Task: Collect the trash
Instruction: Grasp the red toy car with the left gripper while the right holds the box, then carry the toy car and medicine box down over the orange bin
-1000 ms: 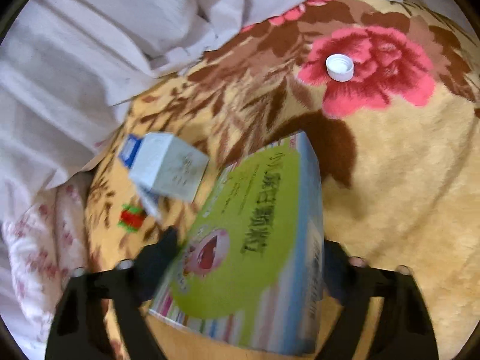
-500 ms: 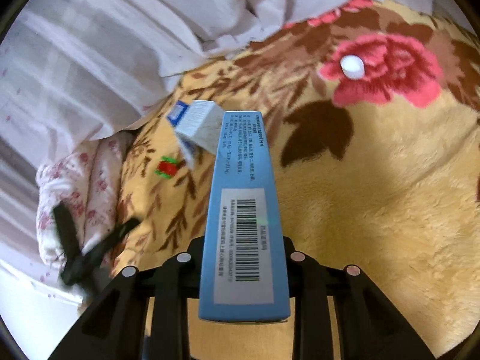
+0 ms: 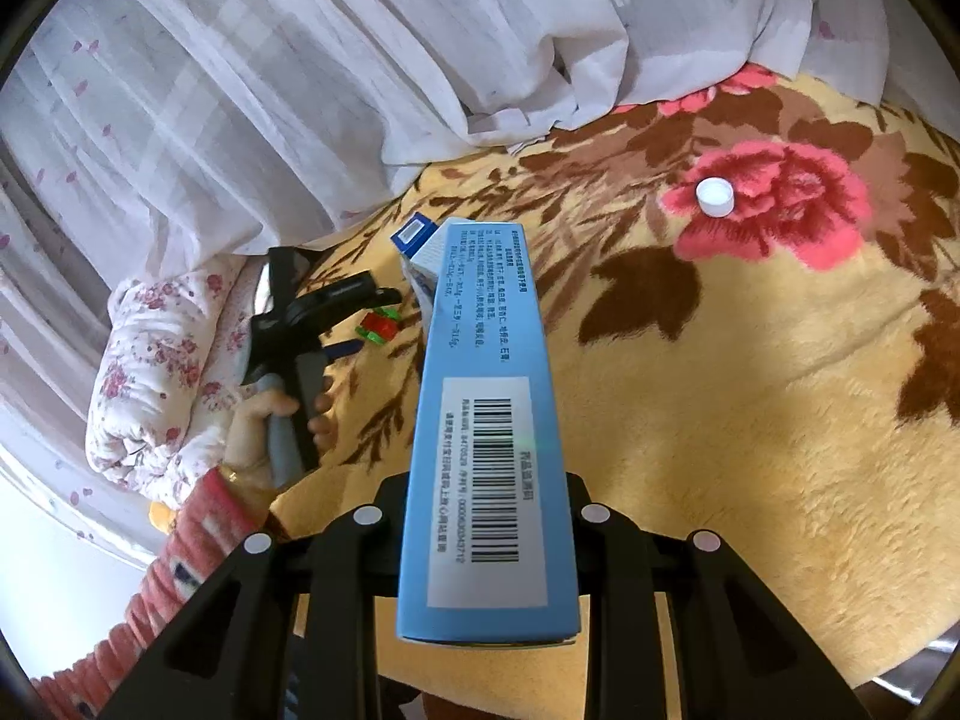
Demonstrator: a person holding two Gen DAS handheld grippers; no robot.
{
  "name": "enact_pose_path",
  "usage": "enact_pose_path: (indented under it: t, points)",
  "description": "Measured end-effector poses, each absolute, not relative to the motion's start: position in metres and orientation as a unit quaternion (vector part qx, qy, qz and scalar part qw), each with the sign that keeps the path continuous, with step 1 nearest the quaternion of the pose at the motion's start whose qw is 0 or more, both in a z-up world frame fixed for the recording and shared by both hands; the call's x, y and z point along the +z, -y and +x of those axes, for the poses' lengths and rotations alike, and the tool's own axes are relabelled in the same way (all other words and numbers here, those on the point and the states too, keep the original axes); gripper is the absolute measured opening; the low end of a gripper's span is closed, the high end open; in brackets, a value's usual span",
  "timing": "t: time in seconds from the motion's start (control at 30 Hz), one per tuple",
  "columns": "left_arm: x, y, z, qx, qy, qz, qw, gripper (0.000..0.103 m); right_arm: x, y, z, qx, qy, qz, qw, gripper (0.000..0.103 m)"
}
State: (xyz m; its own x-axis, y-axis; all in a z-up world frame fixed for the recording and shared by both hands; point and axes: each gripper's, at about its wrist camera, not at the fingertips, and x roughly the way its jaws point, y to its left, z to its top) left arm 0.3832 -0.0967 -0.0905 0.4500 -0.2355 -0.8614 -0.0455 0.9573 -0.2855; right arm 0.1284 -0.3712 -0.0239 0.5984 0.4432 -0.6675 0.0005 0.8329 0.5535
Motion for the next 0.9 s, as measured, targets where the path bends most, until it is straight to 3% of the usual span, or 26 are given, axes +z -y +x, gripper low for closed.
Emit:
enact_pose_path:
  t: [0.1,0.5,0.9]
  points:
    - [-0.091,0.095,0.379,-0.062,-0.523,-0.122,0.841,0.029,-0.025,0.368,0.126,0.137,-0.429,0.261,0.854,0.027]
    - [-0.057,0.081,0.308,-0.111,-0.482,-0.082,0.865,0.025,-0.012,0.350,0.101,0.154,-0.424,0.244,0.859,0.027]
    - [-0.008,0.060,0.153,-0.168,-0.425,-0.031,0.889,0.025,0.008,0.320,0.045,0.183,-0.418,0.202,0.866,0.027]
